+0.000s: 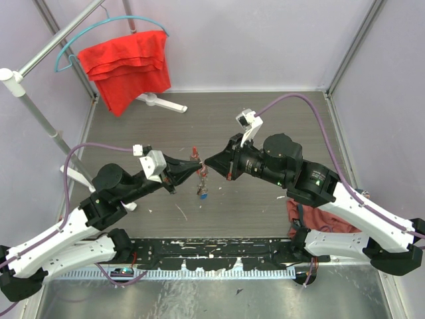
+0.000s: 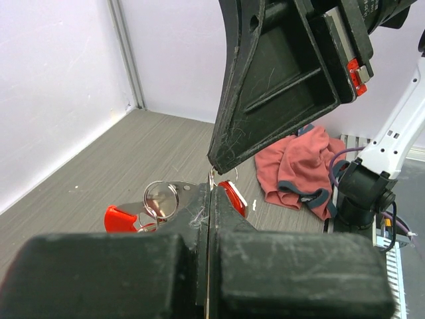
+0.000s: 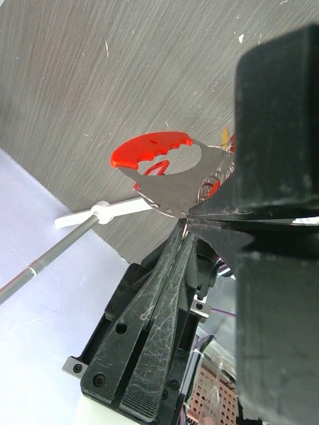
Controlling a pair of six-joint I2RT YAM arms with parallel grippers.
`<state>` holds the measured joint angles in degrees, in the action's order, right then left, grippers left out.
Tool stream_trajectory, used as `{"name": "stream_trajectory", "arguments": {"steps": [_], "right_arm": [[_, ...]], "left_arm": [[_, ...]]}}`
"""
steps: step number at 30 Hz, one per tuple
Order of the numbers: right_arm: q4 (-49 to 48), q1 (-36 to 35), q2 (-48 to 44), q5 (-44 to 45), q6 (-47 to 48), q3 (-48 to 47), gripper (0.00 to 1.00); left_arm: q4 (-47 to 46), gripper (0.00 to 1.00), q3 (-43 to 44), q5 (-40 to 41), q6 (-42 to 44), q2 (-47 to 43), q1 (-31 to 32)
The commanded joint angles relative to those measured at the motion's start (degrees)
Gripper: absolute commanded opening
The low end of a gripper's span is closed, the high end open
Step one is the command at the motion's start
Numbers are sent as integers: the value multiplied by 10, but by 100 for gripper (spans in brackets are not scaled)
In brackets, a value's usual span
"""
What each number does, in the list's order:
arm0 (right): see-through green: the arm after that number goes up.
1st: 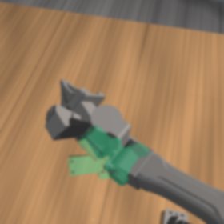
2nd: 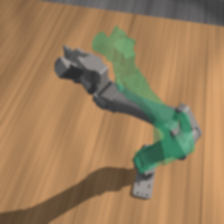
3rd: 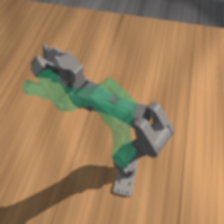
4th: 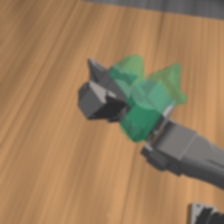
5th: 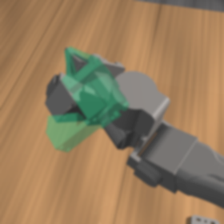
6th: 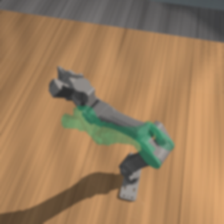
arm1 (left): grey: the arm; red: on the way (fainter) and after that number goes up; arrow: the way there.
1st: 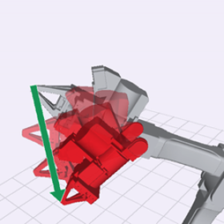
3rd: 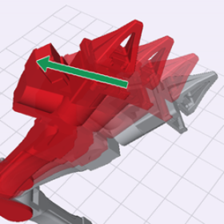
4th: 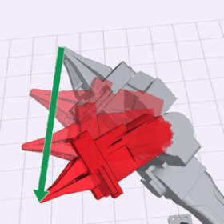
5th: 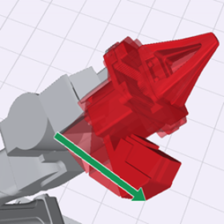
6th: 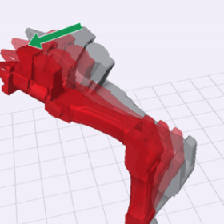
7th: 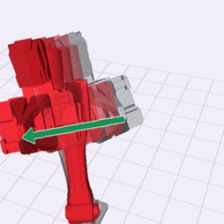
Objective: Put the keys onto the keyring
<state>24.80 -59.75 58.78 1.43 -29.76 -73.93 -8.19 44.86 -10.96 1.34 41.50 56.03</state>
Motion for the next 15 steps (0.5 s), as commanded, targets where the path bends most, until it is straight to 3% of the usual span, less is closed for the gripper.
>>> {"name": "stream_trajectory", "arguments": {"steps": [1,15], "right_arm": [[-22,0,-9,18,2,0,1],[0,-1,-10,43,0,6,1]], "left_arm": [[-34,0,6,9,5,-12,0],[-44,0,6,19,6,-12,0]]}}
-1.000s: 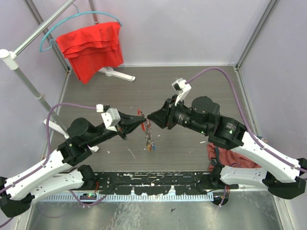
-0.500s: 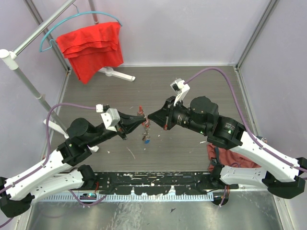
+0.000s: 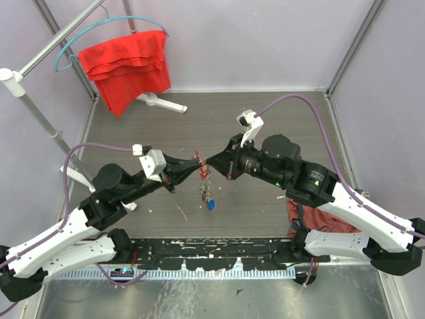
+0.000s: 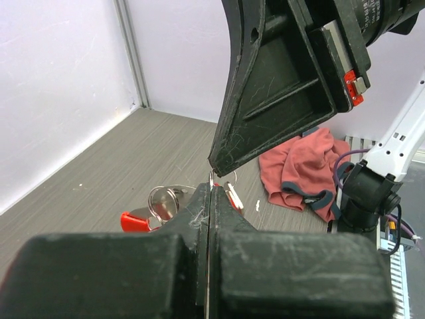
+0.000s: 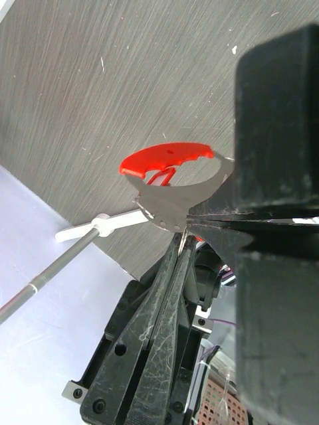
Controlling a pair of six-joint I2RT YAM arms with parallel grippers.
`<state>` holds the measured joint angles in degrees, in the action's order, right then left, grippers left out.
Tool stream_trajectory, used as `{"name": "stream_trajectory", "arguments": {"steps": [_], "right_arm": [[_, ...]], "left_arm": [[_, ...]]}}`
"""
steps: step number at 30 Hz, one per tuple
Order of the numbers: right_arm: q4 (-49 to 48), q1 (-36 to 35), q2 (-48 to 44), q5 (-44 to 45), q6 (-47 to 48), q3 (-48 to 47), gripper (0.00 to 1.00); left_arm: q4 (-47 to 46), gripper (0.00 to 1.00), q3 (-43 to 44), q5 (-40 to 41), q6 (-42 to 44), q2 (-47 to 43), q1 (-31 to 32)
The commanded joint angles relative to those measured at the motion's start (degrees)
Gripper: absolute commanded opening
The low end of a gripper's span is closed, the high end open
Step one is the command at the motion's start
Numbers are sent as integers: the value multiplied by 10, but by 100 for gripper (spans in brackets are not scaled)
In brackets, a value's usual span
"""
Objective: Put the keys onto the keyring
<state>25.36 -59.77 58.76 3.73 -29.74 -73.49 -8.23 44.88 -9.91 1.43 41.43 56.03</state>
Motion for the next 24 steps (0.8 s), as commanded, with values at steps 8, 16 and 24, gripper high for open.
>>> {"name": "stream_trajectory", "arguments": {"steps": [8,16,24], "right_arm": [[1,0,1,12,-1,3,1],[0,-1,-5,23,35,-13,12],[-42,0,-75,63,144,-19,35]], "left_arm": [[-46,0,12,5,7,-7,0],[-48,0,15,-2,7,-3,0],[-47,0,23,-12,7,-3,0]]}}
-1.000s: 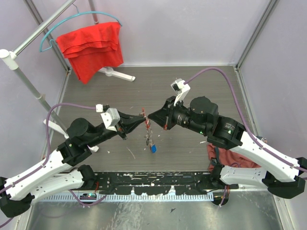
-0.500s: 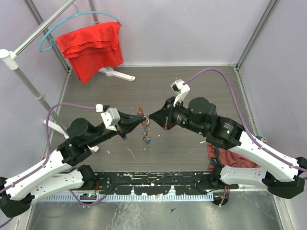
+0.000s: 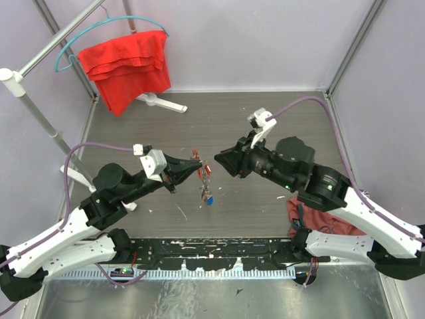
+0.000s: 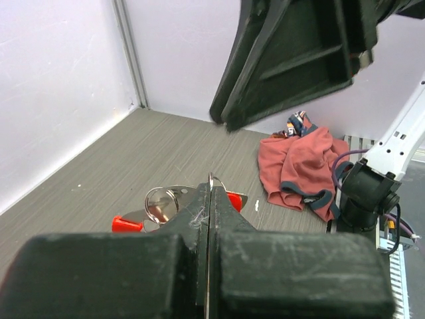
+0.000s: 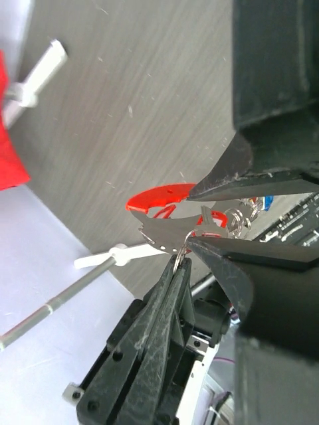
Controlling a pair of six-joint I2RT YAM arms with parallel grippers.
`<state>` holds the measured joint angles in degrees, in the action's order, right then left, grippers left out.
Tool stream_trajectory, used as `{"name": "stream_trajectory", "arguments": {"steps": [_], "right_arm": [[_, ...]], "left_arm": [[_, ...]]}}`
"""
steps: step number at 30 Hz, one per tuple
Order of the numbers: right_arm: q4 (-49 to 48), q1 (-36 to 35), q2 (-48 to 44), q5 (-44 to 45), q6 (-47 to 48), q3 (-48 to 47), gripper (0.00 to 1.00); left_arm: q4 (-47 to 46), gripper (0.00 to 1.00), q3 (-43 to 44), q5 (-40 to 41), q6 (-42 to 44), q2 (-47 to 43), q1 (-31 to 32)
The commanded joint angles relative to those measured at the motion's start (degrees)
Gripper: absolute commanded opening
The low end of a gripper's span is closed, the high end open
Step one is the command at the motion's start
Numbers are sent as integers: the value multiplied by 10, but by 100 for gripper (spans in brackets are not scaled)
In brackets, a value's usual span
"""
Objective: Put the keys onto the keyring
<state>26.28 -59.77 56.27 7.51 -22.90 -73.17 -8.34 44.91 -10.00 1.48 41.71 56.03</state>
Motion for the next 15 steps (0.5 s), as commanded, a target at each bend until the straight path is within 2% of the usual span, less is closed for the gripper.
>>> {"name": "stream_trajectory", "arguments": {"steps": [1,4,8,12,15], "right_arm": [[-62,0,-61,14,96,-19,36],[-84,-1,-80,-52,172,-1,36],[-67,0,-81,-159,260,0,36],[-65,0,-71,-240,281,-14,37],[-61,0,-63,-266,281,-21,37]], "left_arm": [[-47,0,25,-15,5,-5,0],[-57,0,31,-36,-2,0,0],[-78,0,42,-95,-23,6,0],[-107,0,51,-149,-49,11,0],[-129,0,50,-187,-59,13,0]]}}
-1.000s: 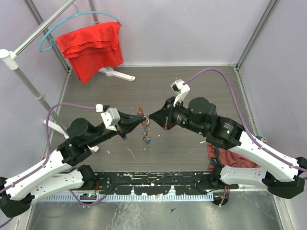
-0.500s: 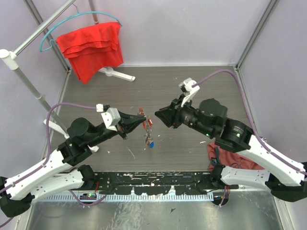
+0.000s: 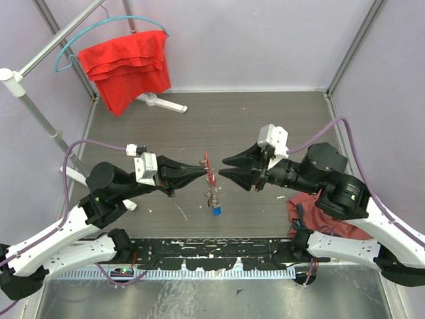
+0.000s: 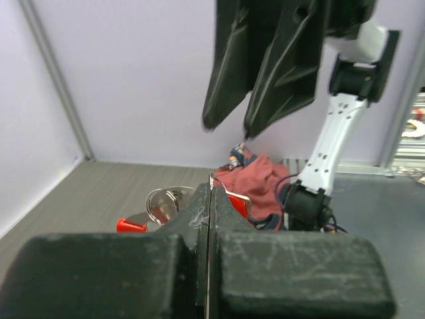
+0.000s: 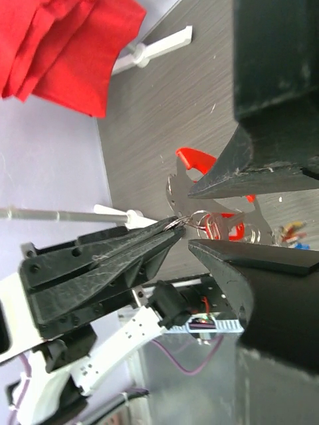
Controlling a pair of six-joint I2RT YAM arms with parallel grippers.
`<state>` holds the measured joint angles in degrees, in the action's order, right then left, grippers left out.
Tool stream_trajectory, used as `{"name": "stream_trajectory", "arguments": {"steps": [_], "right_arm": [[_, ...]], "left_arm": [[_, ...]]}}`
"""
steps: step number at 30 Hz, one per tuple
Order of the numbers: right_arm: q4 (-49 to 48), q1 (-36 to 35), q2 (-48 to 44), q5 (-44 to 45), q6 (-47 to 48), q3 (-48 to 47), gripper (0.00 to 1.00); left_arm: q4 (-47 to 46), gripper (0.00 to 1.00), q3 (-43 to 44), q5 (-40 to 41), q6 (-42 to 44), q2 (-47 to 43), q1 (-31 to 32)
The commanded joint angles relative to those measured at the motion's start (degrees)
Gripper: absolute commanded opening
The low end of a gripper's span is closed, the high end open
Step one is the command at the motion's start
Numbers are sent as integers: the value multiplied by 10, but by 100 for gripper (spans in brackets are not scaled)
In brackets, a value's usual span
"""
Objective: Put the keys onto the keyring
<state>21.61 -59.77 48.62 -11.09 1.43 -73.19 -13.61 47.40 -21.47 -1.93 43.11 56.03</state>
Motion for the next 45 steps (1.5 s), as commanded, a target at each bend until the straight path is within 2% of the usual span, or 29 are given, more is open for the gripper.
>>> {"name": "stream_trajectory", "arguments": {"steps": [1,9,25,29,33,35,36,40,45], "right_arm": [[-12,0,16,-87,38,-23,37],[-7,0,21,-124,32,-30,36],[13,0,40,-145,31,-28,26],[13,0,39,-144,30,-30,18],[15,0,39,-143,29,-35,3],[28,0,41,-137,33,-42,1],[38,0,42,-131,37,-49,1],[127,-1,62,-101,71,-101,1],[277,0,115,-61,114,-192,1]], "left_arm": [[-79,0,25,-81,-26,0,0],[-84,0,27,-108,-26,2,0],[-92,0,31,-124,-25,4,0],[-91,0,32,-125,-24,4,0],[-87,0,32,-125,-23,5,0],[-80,0,34,-120,-22,5,0],[-74,2,35,-118,-21,6,0],[-33,25,45,-105,-4,8,0],[41,41,59,-80,29,12,0]]}}
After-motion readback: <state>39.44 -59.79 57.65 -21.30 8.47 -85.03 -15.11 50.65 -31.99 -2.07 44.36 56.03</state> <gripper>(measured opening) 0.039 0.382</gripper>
